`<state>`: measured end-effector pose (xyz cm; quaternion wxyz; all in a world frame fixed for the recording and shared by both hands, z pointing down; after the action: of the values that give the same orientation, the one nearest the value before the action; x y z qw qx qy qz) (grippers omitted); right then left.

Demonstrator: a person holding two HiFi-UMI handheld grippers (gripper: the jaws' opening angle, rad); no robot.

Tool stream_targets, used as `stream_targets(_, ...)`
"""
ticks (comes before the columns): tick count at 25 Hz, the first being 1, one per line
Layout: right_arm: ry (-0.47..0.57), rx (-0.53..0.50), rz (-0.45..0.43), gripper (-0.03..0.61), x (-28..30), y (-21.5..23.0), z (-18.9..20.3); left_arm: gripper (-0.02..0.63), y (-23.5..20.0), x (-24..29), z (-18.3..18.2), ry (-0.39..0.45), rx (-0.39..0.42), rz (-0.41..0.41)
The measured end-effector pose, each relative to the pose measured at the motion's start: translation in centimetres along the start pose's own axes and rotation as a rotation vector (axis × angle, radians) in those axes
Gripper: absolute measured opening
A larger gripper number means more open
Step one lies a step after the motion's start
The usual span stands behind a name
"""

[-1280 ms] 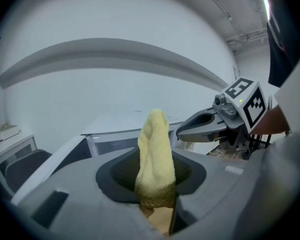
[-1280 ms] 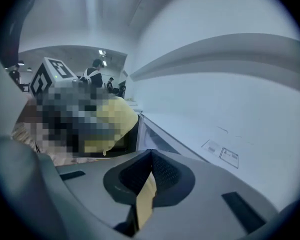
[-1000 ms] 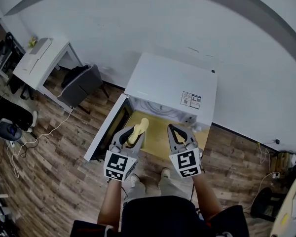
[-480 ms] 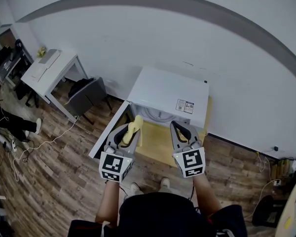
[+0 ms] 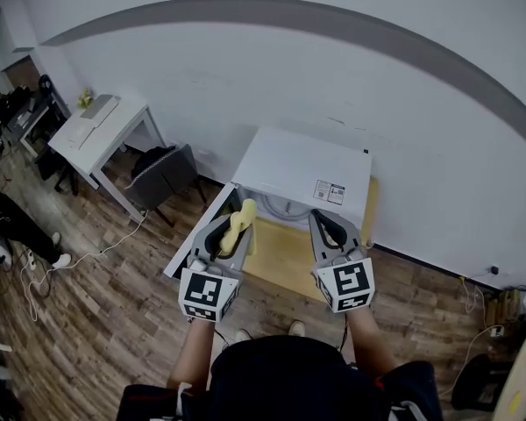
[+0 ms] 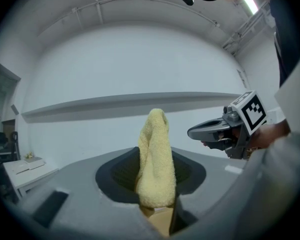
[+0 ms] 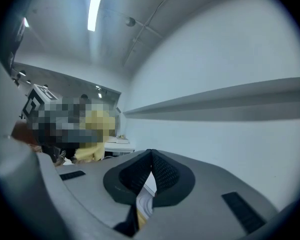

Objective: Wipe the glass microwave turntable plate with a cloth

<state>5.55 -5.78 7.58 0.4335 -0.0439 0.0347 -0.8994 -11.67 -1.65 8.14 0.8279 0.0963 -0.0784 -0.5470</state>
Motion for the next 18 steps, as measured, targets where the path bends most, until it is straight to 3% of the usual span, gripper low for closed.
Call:
stream_targets(9,0.015,-0.003,-0.012,0.009,0.6,-0.2,-0.2,0.138,-0.2,0.3,-0.3,0.007,0.056,-0.006)
stream_targets(18,0.016,-0.022,-0.038,0.009,1.1,-1.1,-0.2,0.138,-0.7,-0.3,-0.1,0.006,0.041,-0.023)
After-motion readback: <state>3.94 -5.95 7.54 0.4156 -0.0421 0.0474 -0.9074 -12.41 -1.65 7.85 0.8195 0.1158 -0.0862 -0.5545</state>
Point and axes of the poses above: the fingertips, and each gripper's own axes: x forward along the fingers, y to its right, z out of its underside, the point moved 4 cm from there along -x, backward along the fingers, and after that the axes turned 6 degrees about x, right-handed, at the moved point
